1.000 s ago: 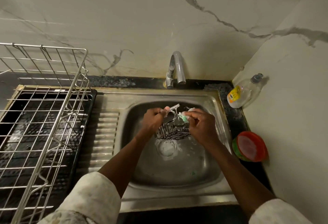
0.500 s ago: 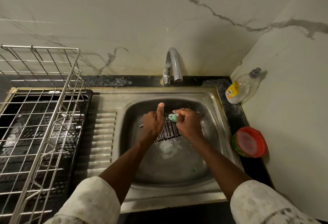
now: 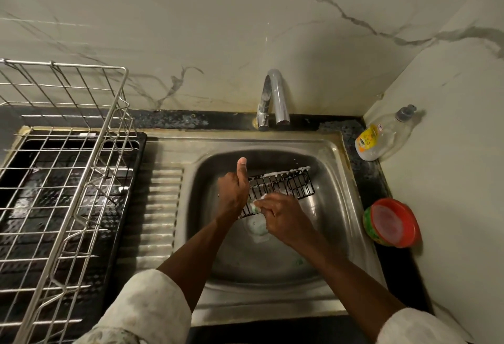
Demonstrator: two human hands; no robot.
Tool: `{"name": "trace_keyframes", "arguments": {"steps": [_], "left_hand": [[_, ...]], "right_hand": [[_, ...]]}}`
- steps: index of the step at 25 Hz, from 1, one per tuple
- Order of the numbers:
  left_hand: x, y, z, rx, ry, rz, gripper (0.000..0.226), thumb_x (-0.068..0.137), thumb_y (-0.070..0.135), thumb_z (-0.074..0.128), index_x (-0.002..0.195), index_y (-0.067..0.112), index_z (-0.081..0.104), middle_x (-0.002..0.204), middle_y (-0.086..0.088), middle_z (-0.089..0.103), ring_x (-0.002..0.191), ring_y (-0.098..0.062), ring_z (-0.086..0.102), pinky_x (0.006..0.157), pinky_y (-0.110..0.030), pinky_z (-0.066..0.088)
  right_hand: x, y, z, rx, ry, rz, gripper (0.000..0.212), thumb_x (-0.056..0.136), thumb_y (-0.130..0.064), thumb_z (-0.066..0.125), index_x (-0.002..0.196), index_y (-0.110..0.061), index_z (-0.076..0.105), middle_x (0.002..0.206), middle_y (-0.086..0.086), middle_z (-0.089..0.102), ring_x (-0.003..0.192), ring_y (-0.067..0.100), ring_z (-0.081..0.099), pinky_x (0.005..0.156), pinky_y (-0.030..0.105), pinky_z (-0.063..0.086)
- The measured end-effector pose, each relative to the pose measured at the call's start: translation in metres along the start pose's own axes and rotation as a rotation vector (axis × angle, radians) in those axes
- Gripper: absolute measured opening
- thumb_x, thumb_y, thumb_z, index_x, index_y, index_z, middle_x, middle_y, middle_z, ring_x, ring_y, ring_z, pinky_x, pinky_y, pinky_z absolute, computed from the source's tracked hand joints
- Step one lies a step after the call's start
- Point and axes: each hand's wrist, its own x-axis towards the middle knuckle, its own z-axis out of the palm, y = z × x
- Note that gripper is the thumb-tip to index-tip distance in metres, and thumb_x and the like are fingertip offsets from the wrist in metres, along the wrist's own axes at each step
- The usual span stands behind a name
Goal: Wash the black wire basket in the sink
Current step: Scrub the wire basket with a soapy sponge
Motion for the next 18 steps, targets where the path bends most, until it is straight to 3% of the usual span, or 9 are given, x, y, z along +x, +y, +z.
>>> {"name": "trace_keyframes", "arguments": {"steps": [2,5,10,13,16,18], "left_hand": [[-0.002,-0.003,0.001,0.015,-0.021,-0.003,0.077,0.101,0.063,0.028,0.045,0.011,0.039,0.038,0.003,0.04,0.034,-0.01,0.037,0.041,-0.032,0.034],[-0.004,-0.004,0.001,-0.028,-0.056,-0.019,0.08,0.102,0.063,0.029,0.052,0.004,0.051,0.045,-0.007,0.053,0.04,-0.016,0.05,0.046,-0.037,0.044],[0.001,-0.003,-0.004,0.009,0.012,-0.083,0.075,0.104,0.057,0.029,0.043,0.015,0.041,0.039,0.004,0.044,0.032,-0.004,0.039,0.04,-0.025,0.036],[0.003,-0.017,-0.008,-0.026,0.0,-0.069,0.074,0.102,0.059,0.03,0.045,0.015,0.045,0.042,0.002,0.045,0.036,-0.008,0.041,0.041,-0.024,0.037],[0.007,-0.028,-0.018,0.062,0.005,-0.107,0.077,0.103,0.057,0.033,0.052,0.003,0.052,0.048,-0.004,0.05,0.043,-0.011,0.045,0.045,-0.018,0.035],[0.011,-0.04,-0.025,0.138,-0.021,-0.082,0.074,0.102,0.056,0.038,0.051,0.005,0.051,0.049,-0.004,0.053,0.046,-0.014,0.051,0.053,-0.025,0.043]], "right_hand": [[0.009,-0.003,0.001,-0.02,0.039,0.105,0.035,0.08,0.01,0.067,0.109,-0.008,0.075,0.088,0.01,0.072,0.074,0.022,0.066,0.065,0.036,0.058],[0.044,0.003,-0.004,-0.086,0.13,0.222,0.039,0.084,0.006,0.063,0.117,-0.011,0.074,0.083,0.008,0.064,0.066,0.023,0.06,0.056,0.027,0.047],[0.01,0.01,0.005,-0.082,-0.014,0.061,0.038,0.081,0.002,0.066,0.111,-0.018,0.077,0.078,0.0,0.058,0.063,0.016,0.054,0.05,0.031,0.05],[-0.007,0.006,0.014,-0.037,-0.024,0.079,0.037,0.081,0.003,0.067,0.111,-0.016,0.076,0.081,-0.002,0.058,0.07,0.013,0.054,0.056,0.033,0.053],[0.024,0.007,0.028,-0.035,0.032,0.078,0.036,0.078,0.009,0.065,0.106,-0.009,0.077,0.089,0.005,0.066,0.081,0.02,0.061,0.07,0.032,0.055],[0.047,0.012,0.039,-0.043,0.035,0.086,0.034,0.08,0.007,0.062,0.106,-0.006,0.078,0.097,0.011,0.07,0.089,0.026,0.067,0.081,0.032,0.057]]}}
